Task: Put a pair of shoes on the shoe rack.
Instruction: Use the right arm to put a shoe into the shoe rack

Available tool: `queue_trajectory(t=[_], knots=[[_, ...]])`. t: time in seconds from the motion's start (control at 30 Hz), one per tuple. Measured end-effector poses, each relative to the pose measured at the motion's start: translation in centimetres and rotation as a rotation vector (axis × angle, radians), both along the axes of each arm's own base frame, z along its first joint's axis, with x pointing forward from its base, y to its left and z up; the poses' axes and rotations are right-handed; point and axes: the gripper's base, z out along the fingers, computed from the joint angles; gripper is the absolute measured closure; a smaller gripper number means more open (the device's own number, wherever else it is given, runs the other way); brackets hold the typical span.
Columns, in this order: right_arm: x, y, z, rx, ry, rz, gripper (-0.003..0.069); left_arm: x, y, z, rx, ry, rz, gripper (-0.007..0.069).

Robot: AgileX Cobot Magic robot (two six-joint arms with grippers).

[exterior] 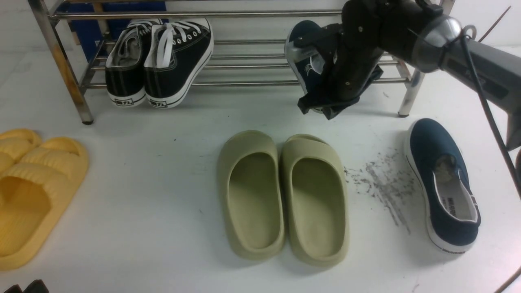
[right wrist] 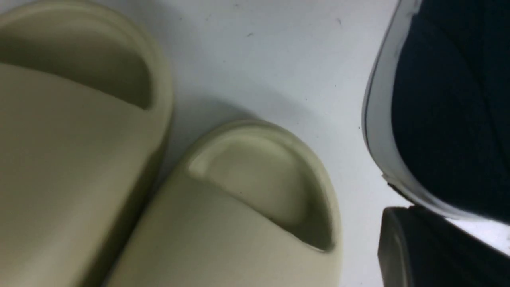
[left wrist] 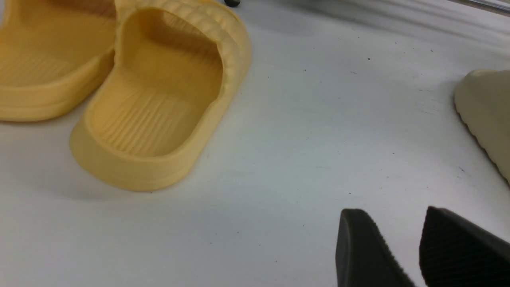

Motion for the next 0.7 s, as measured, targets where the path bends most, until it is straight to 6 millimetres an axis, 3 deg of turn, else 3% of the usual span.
queue_trajectory(t=[0.33,0.7], knots=[[0.9,0.4,0.5,0.071,-0.110,-0.019,0.0661,0.0,0.0,0.0,0.000,0.000,0.000,0.0386],[2.1,-0.9,0.6,0.128,-0.153,-0.074,0.0659,0.0,0.0,0.0,0.000,0.000,0.000,0.0386]])
